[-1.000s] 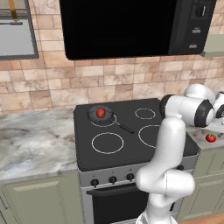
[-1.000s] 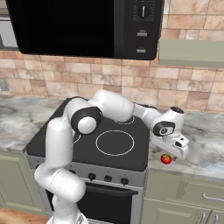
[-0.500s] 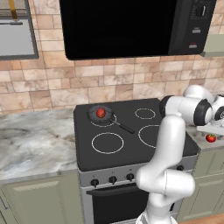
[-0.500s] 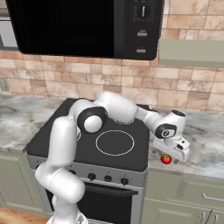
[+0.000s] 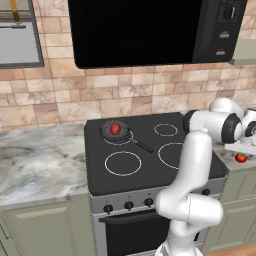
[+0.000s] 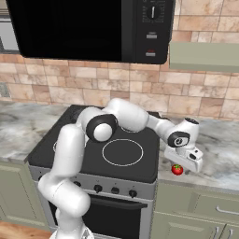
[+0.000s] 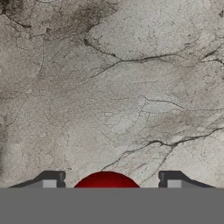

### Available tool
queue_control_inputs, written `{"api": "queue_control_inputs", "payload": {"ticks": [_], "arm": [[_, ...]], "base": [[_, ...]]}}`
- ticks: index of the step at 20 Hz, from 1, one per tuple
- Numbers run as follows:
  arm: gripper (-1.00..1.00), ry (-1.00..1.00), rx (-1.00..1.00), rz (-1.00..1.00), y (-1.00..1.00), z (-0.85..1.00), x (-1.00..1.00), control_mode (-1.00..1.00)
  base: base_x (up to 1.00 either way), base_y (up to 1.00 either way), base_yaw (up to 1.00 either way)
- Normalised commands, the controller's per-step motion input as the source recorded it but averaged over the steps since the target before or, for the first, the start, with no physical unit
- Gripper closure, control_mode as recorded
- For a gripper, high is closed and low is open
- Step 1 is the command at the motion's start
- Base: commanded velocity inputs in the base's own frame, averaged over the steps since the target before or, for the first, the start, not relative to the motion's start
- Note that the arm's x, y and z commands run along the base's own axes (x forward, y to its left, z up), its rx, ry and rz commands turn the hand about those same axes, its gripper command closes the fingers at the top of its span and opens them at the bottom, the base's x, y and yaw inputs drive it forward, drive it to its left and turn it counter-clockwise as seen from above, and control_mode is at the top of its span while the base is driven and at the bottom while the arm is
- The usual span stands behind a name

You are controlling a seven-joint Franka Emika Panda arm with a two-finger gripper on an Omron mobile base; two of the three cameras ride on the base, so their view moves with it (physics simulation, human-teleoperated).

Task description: Place the pan on the rear left burner on the stove. Then place the tomato and the onion in the pan and turn on the rear left burner.

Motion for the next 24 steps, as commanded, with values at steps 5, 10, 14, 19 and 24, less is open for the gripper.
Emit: {"api": "queue_control_inputs", "payload": {"ticks": [5,10,14,19,24], "arm": [[1.0,0.04,0.0,0.0,0.0,0.0,-0.01,-1.0],[1.0,0.03,0.0,0.0,0.0,0.0,0.0,-1.0],[1.0,0.0,0.0,0.0,0.03,0.21,0.0,-1.0],[1.0,0.0,0.02,0.0,0.14,0.37,0.0,-1.0],[1.0,0.0,0.02,0.0,0.25,0.35,0.07,-1.0]], "base": [[0.0,0.0,0.0],[0.0,0.0,0.0],[0.0,0.0,0.0],[0.0,0.0,0.0],[0.0,0.0,0.0]]}}
